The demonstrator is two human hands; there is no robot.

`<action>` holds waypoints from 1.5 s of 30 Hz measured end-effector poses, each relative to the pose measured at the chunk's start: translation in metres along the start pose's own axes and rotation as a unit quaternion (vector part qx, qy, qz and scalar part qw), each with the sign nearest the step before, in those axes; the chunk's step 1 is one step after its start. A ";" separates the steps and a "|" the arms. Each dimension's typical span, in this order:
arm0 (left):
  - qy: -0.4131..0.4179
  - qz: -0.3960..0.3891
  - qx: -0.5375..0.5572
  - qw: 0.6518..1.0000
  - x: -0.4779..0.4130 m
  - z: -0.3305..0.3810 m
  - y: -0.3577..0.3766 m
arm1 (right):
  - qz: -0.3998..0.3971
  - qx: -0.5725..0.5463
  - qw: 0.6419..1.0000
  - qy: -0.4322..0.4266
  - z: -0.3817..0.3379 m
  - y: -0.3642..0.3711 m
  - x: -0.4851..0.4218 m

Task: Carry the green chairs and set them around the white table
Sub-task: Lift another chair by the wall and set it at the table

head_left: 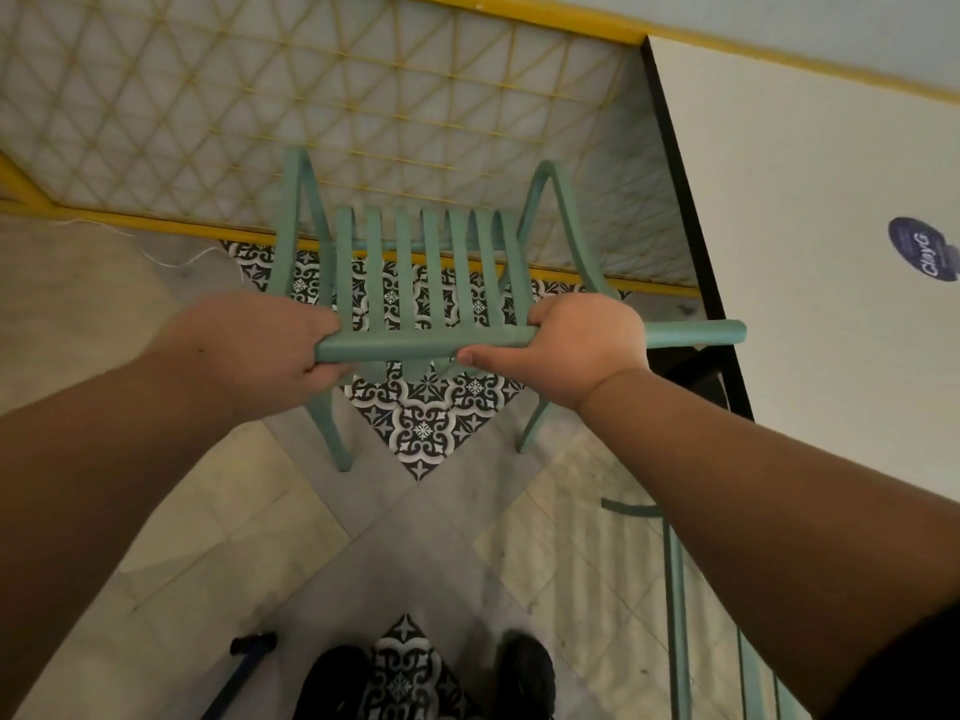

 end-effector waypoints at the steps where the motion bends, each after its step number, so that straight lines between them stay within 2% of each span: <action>1: 0.003 0.001 -0.002 1.000 -0.001 -0.002 0.000 | -0.002 0.002 1.000 0.003 -0.001 0.000 0.001; 13: 0.032 -0.005 -0.018 0.999 -0.009 -0.016 0.001 | 0.009 0.009 1.000 0.029 -0.010 0.001 0.000; 17: 0.052 0.034 -0.043 0.997 -0.016 -0.023 0.001 | 0.008 0.010 0.999 0.032 -0.013 0.004 -0.003; 22: 0.054 0.046 -0.009 0.997 -0.020 -0.026 0.001 | 0.013 0.008 0.999 0.033 -0.012 0.008 -0.007; 26: 0.068 0.080 0.012 0.994 -0.016 -0.022 -0.007 | 0.062 0.012 0.998 -0.003 -0.012 0.002 -0.004; 30: 0.055 0.111 0.046 0.991 -0.013 -0.024 -0.009 | 0.126 -0.054 0.988 -0.077 -0.011 -0.001 0.007; 32: 0.030 0.118 0.040 0.992 -0.012 -0.026 -0.011 | 0.108 -0.092 0.984 -0.112 -0.008 -0.002 0.010; 35: -0.070 0.065 0.037 0.995 -0.012 -0.027 -0.010 | 0.051 -0.152 0.979 -0.123 0.008 -0.009 0.012; 37: -0.150 0.040 0.032 0.987 -0.012 -0.019 -0.015 | 0.045 -0.132 0.983 -0.123 0.027 -0.023 0.011; 38: -0.171 0.051 0.044 0.983 -0.013 -0.009 -0.019 | 0.044 -0.119 0.985 -0.116 0.040 -0.029 0.008; 41: -0.148 0.112 0.131 0.974 -0.026 0.044 -0.029 | 0.000 -0.086 0.995 -0.059 0.082 -0.030 -0.003; 43: -0.126 0.107 0.122 0.979 -0.039 0.074 -0.028 | -0.056 -0.046 0.997 -0.023 0.099 -0.015 -0.005; 45: -0.137 0.101 0.086 0.982 -0.048 0.082 -0.026 | -0.069 -0.005 0.997 -0.039 0.101 -0.004 -0.006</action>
Point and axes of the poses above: each hand's wrist, its own x-axis away from the middle knuckle, its own y-axis out of the palm, z = x × y, the point moved 9 cm from there along -x, towards the middle knuckle, and after that the axes turned 8 degrees about z, right-handed, at the moved point
